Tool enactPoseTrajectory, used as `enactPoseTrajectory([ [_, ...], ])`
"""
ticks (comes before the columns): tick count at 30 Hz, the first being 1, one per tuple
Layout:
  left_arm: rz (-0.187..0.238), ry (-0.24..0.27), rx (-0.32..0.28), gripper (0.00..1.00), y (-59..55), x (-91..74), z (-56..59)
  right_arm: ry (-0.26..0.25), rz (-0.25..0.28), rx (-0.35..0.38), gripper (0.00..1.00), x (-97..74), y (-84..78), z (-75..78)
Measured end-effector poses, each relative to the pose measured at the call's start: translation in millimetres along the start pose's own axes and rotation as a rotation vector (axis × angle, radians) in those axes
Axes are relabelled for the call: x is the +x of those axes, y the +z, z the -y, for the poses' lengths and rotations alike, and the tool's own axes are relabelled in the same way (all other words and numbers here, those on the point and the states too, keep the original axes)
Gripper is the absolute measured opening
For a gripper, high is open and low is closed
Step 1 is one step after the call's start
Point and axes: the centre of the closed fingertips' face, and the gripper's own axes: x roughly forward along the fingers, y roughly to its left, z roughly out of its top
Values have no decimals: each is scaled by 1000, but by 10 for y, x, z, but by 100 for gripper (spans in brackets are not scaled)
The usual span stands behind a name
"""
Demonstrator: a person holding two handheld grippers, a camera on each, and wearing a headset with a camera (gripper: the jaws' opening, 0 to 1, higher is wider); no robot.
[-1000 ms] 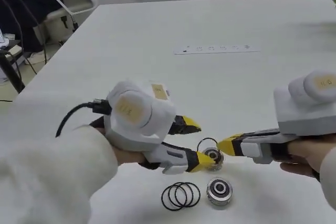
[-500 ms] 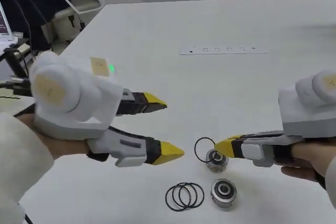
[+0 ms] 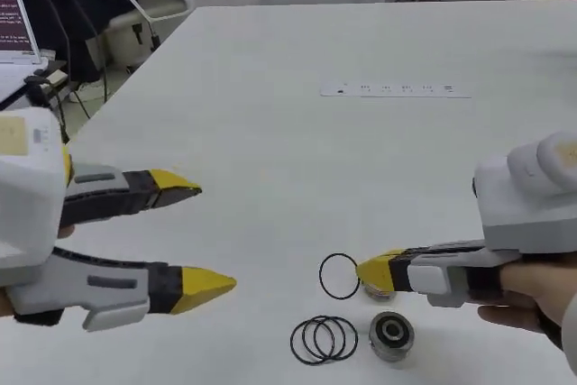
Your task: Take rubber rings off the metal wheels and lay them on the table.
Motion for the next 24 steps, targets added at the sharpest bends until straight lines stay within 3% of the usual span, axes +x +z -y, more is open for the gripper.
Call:
enactPoseTrajectory([
  [7,-18,37,-97,59,-267,-14,145,30,-53,-18,0,67,-107,-88],
  [14,-11,16,-123,59,-274,94,298,54,-124,-40,0,127,-268,-145],
  [20,-4,-2,-130,58,-256,182,370,65,-179,-47,0,163,-400,-159],
  [24,-28,-2,-111,57,-301,196,367,55,-202,-56,0,177,-459,-126],
])
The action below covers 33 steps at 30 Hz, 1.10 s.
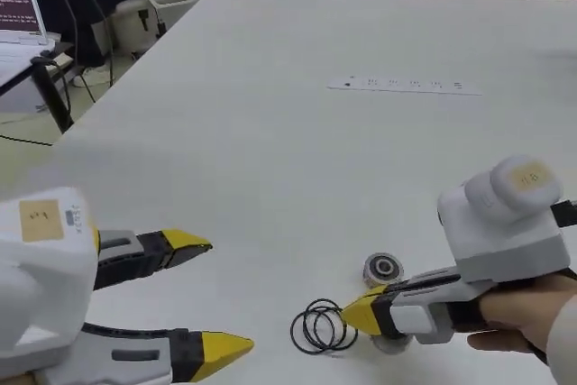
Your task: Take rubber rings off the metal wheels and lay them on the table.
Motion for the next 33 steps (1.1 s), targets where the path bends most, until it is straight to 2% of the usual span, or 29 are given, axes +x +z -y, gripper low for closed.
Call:
enactPoseTrajectory([
  [8,13,8,-16,55,12,-6,-19,-38,-13,-5,0,6,-27,80],
  [13,11,15,-16,55,2,-7,-37,-67,-40,-62,0,32,-71,99],
  [33,15,18,-20,54,9,-4,-37,-99,-45,-111,5,7,-50,137],
])
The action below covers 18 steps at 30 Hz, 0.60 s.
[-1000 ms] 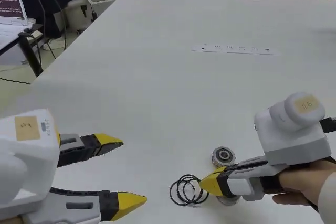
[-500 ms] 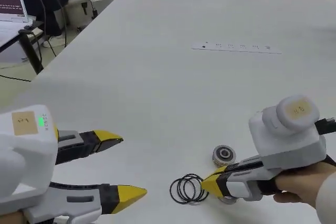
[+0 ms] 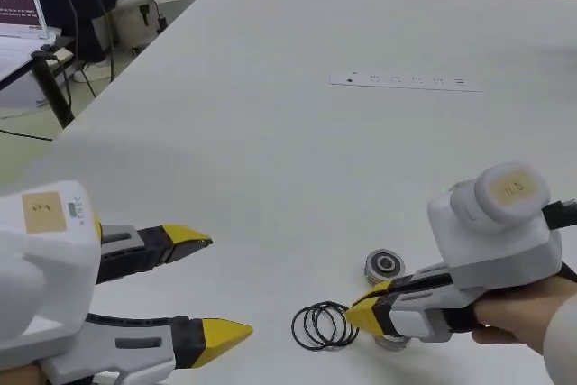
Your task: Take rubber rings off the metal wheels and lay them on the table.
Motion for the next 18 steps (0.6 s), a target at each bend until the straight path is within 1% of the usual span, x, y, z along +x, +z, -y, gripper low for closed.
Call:
enactPoseTrajectory([
  [5,0,1,0,54,-2,-2,-4,-9,0,-5,7,-15,7,15],
  [7,0,2,0,54,-1,-3,-4,-11,8,-7,7,-33,29,15],
  [14,1,-6,-2,56,-1,-1,9,-19,70,-17,12,-140,201,-17],
  [15,0,-8,-4,56,-3,1,15,-26,83,-19,14,-164,239,-24],
  [18,-2,-11,-5,58,-8,5,20,-22,128,-41,21,-232,365,-91],
])
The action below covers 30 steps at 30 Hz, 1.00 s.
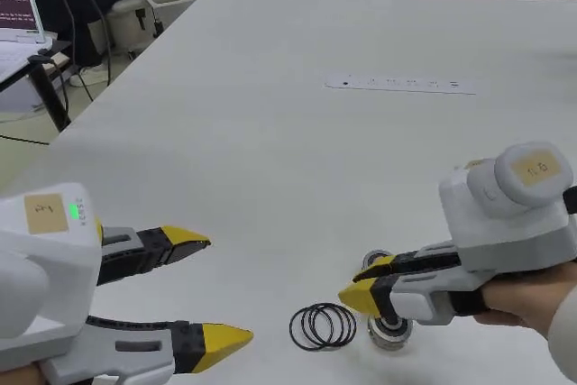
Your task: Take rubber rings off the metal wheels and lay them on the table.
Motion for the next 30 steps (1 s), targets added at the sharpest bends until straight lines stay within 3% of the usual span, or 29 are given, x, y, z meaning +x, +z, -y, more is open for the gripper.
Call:
enactPoseTrajectory([
  [10,16,-19,7,66,66,-19,29,20,53,-94,45,-225,241,-231],
  [12,23,-29,18,69,119,-32,48,12,75,-139,48,-302,303,-264],
  [17,61,-45,31,78,278,-81,55,7,109,-161,61,-524,362,-333],
  [23,105,-40,22,84,386,-173,11,-56,142,-186,66,-851,370,-262],
  [30,110,-1,0,88,334,-286,-86,-119,167,-182,78,-1159,216,-119],
])
